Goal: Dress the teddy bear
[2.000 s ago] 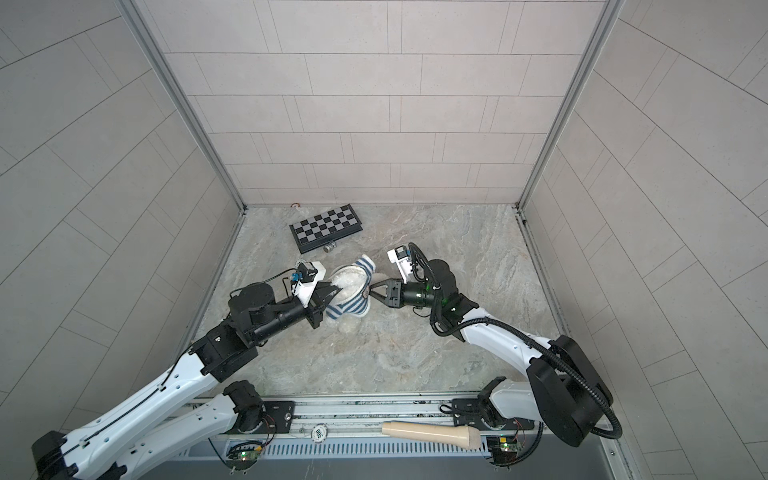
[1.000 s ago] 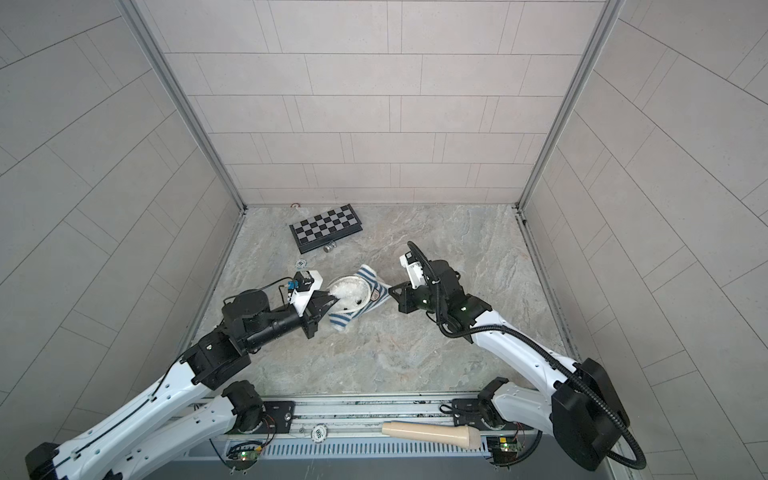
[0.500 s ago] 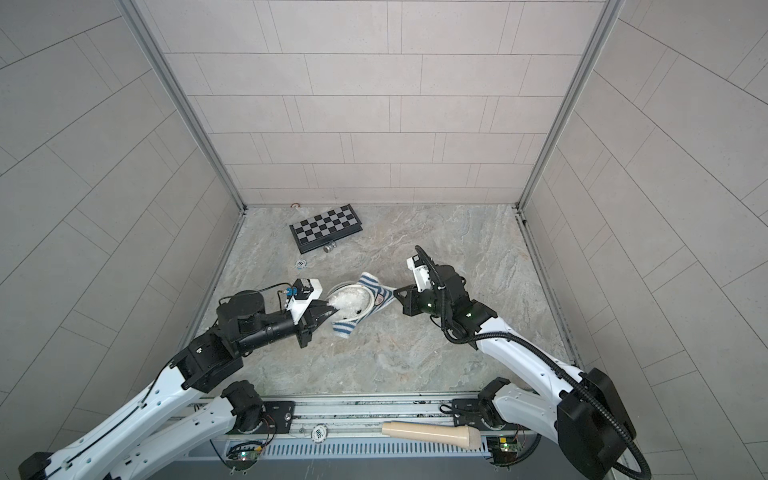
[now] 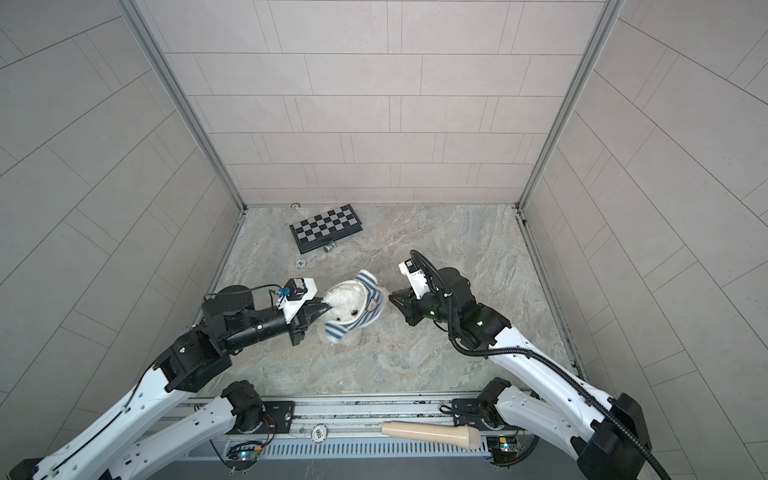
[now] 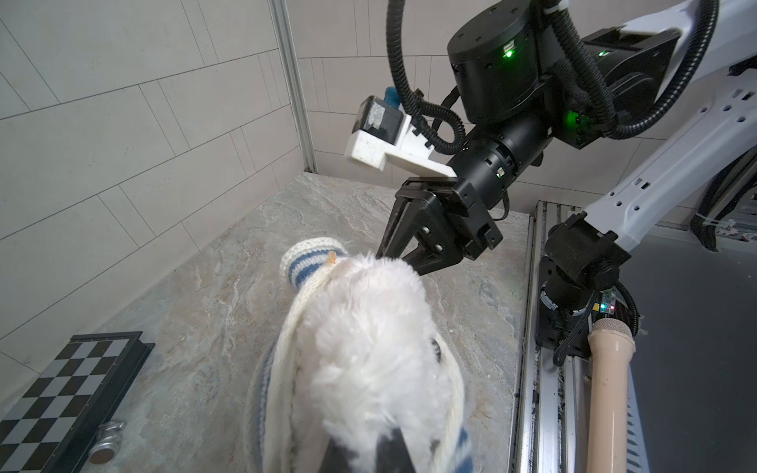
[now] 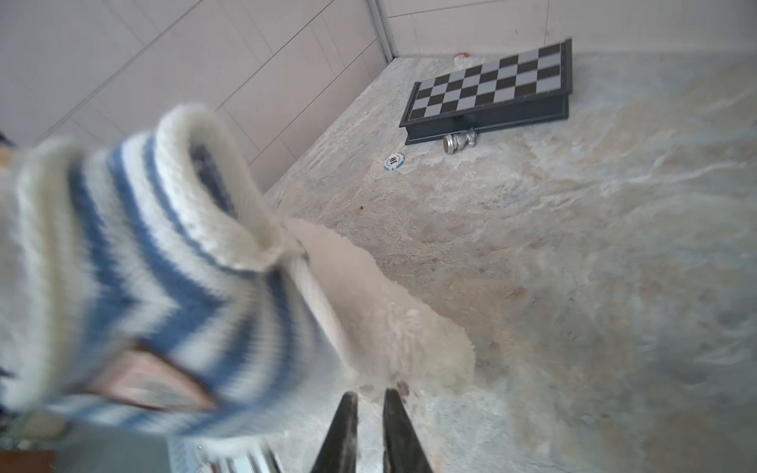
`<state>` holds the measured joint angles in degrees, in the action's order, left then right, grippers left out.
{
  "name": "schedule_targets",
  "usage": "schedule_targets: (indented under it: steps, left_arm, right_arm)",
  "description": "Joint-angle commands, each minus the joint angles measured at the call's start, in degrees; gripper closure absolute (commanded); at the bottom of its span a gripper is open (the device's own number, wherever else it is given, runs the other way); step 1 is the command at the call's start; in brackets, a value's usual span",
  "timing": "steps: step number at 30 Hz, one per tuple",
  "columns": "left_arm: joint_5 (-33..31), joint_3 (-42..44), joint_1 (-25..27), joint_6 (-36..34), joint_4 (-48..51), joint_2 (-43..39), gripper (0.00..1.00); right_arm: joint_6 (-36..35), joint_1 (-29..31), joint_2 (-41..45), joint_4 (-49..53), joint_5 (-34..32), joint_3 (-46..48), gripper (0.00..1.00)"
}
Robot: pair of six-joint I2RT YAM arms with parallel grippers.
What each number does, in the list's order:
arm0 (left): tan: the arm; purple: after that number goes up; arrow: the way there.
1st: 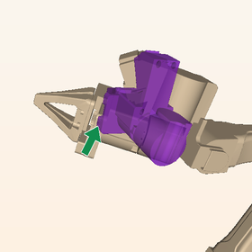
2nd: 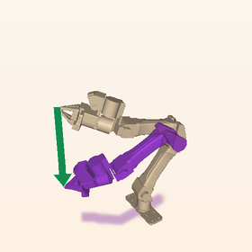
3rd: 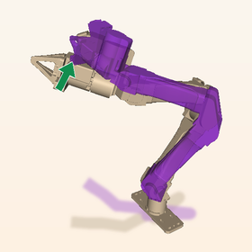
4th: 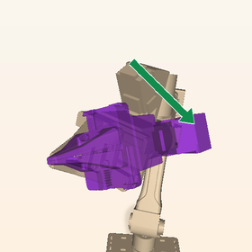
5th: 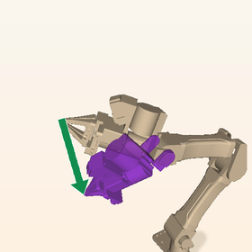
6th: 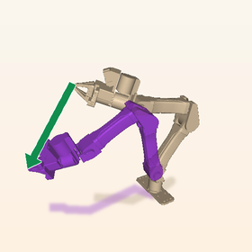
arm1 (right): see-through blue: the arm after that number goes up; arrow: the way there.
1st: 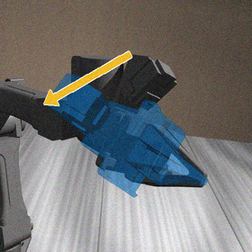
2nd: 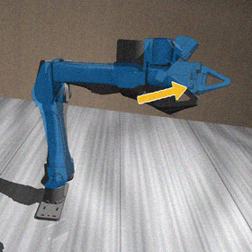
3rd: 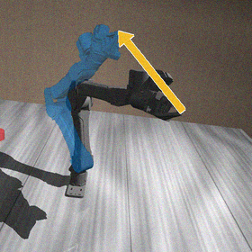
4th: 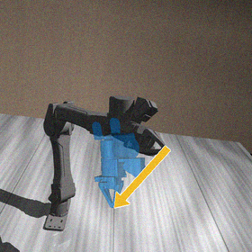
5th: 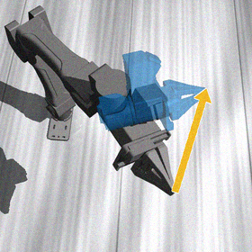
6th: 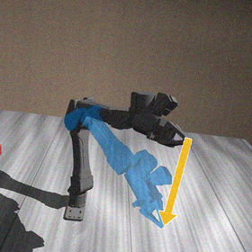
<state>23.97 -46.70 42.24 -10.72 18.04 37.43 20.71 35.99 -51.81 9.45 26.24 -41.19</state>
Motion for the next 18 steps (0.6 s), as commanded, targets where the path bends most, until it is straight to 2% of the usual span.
schedule_targets:
  steps: [1,4,7,10,12,18]
  left_arm:
    - [0.7,-3.4,-0.1,-3.1,-0.2,0.2,1.00]
    - [2.3,-4.3,-0.1,-3.5,0.9,0.7,1.00]
    - [4.7,-5.1,-0.1,-3.2,1.6,1.4,1.00]
    - [6.2,-5.6,-0.1,-3.1,2.2,1.7,1.00]
    - [6.9,-6.0,-0.1,-3.1,2.6,1.7,1.00]
    - [9.1,-6.9,-0.1,-2.9,2.8,2.8,1.00]
  right_arm:
    - [-6.1,0.2,4.8,3.7,2.9,-1.9,0.63]
    - [-8.4,0.2,7.3,5.6,5.6,-3.5,0.42]
    - [-10.2,0.1,6.6,6.7,9.6,-6.2,0.34]
    - [-10.8,0.6,5.4,5.2,13.4,-8.0,0.32]
    - [-12.5,0.8,4.4,6.3,13.7,-9.7,0.32]
    - [-15.9,0.8,1.1,7.7,16.3,-12.5,0.39]
